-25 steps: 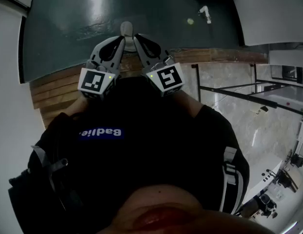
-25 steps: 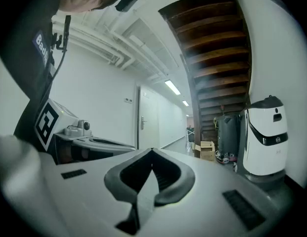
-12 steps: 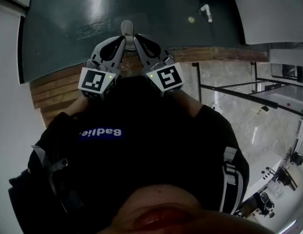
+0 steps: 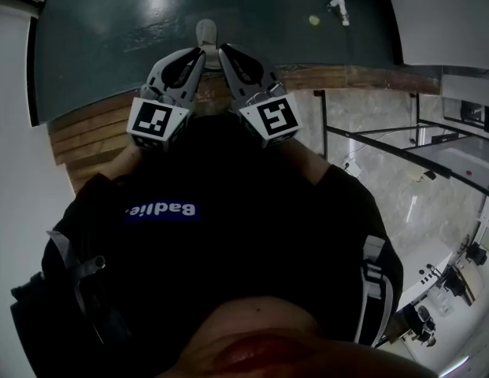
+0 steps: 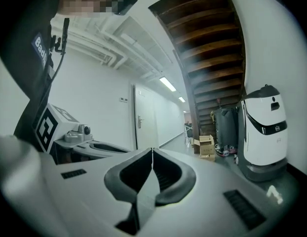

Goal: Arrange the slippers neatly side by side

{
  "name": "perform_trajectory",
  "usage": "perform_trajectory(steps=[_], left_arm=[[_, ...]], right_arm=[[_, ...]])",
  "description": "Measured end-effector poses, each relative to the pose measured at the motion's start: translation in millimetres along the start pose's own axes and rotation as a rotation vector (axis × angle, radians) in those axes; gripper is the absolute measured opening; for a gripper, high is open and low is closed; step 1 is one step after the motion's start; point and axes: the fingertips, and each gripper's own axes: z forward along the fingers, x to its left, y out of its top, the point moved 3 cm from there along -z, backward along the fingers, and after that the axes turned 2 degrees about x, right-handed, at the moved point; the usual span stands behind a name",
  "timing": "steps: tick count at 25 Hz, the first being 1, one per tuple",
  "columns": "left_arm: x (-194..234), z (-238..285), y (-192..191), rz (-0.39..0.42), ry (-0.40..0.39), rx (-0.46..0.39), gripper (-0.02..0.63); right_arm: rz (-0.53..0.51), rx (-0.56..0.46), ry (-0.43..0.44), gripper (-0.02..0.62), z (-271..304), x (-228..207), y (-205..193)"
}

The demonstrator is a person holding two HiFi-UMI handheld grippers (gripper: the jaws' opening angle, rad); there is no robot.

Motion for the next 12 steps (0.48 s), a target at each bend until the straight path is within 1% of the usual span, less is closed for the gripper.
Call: perform_trajectory(steps=[2,4,5,7,8,9,12], left_arm=[[-1.5,7.9,-5.4,0.027,-0.008,0.032,0.003],[-4.3,16.2,-12.8,0.057,-0.016,0.072,0.005],[-5.6,20.8,-16.3,0.069,-0.02,0.089,0.028],[-7.7,30.2,-22.2,0.084,-0.021,0.113,0.032],[-8.8,34.9,-24.5,0.085,-0.019,0.123,0.034],[-9.8,39.8,-26.4,0.082,-0.018,0.132,0.052],[-13.8,56.9,-30.0,0.067,-0.011,0.155,0.052]], right_arm=[[0.017,0.003,0.008,0.0,0.7,-5.0,-1.3],[0.014,-0.024,0.009,0.0,1.1,-12.9,-5.6],[0.011,-0.036,0.012,0.0,1.6,-17.3,-7.6],[0.013,-0.036,0.023,0.0,2.0,-26.1,-10.5],[0.017,-0.027,0.029,0.0,1.8,-30.5,-11.7],[0.022,-0.018,0.035,0.0,1.6,-35.3,-12.7],[0.044,0.014,0.052,0.0,1.1,-52.3,-16.0]])
